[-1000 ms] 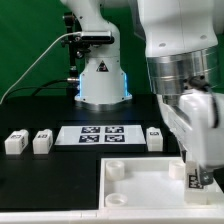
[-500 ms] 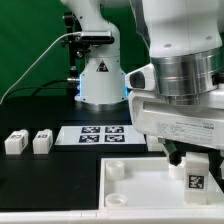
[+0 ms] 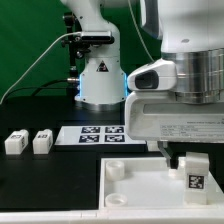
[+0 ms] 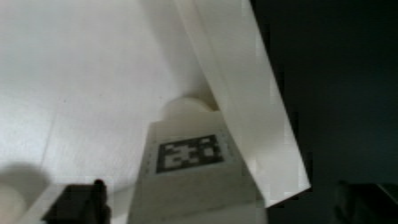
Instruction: Assemble one leg
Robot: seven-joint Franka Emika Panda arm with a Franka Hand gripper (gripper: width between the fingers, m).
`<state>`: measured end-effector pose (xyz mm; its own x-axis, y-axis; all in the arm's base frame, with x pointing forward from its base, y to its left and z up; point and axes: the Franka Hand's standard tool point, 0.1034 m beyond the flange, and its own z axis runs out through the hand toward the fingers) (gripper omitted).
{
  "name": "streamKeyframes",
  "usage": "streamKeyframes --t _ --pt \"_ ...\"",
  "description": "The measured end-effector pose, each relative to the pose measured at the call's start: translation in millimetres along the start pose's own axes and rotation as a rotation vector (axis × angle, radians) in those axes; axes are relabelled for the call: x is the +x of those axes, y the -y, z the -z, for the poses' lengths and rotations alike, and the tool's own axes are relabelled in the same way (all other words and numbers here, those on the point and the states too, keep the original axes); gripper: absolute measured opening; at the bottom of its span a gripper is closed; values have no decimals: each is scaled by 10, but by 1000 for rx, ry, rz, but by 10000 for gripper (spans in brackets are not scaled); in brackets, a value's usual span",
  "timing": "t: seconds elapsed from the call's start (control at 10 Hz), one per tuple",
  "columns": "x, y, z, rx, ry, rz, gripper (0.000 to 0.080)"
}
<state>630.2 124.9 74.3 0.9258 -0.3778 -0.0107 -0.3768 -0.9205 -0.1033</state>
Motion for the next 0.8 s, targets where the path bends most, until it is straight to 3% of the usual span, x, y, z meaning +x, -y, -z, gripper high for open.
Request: streamKeyframes --t 0.2,0.5,0.8 --pt "-15 17 -4 9 7 -208 305" --pt "-17 -6 -12 8 12 -512 303" --pt "23 -57 -32 25 38 -1001 298"
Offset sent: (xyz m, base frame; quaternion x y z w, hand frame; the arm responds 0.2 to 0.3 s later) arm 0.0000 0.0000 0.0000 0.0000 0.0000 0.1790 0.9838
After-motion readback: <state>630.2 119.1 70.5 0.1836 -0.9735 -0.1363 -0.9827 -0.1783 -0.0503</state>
